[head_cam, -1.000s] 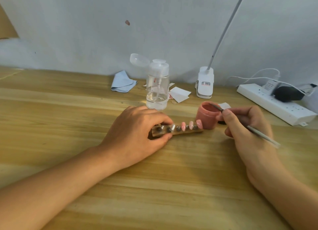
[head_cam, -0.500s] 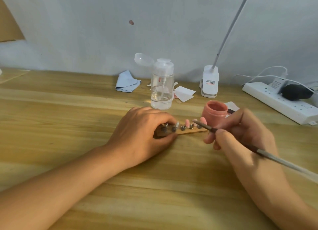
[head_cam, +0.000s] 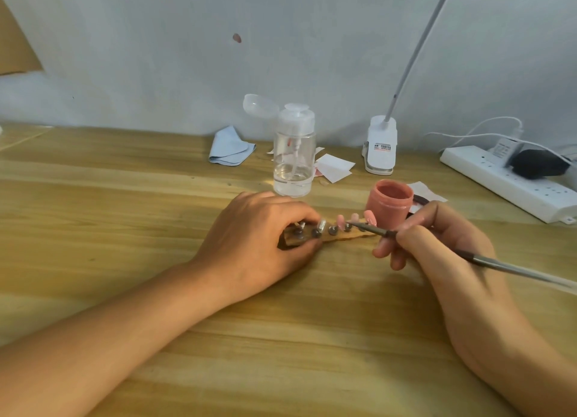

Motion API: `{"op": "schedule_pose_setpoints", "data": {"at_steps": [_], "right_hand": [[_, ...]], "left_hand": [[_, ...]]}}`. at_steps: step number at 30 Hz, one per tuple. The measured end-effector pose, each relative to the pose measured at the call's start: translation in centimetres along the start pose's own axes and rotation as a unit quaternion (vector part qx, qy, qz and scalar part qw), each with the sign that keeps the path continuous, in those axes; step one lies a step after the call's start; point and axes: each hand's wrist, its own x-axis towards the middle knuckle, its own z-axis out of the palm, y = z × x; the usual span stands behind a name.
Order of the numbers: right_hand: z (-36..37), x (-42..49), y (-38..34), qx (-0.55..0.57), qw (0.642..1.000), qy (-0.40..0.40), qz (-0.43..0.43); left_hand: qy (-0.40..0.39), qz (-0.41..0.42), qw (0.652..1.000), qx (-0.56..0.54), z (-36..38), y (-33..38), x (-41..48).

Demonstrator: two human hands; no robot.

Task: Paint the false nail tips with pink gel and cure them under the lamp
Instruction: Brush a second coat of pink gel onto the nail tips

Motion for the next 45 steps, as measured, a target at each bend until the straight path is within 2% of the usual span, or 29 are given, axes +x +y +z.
{"op": "schedule_pose_setpoints", "data": {"at_steps": [26, 36, 45], "right_hand": [[-0.20, -0.15, -0.01, -0.017, 1.000, -0.014, 0.002], [-0.38, -0.16, -0.02, 0.014, 1.000, 0.001, -0.003], [-0.37, 0.04, 0.11, 0.001, 0.999, -0.034, -0.007]], "left_hand": [[0.001, -0.002, 1.000, 0.004, -0.01, -0.02, 0.01], [-0.004, 0.006, 1.000, 0.013, -0.02, -0.16, 0.05], [-0.002, 0.001, 1.000, 0.006, -0.01, -0.18, -0.04]]}}
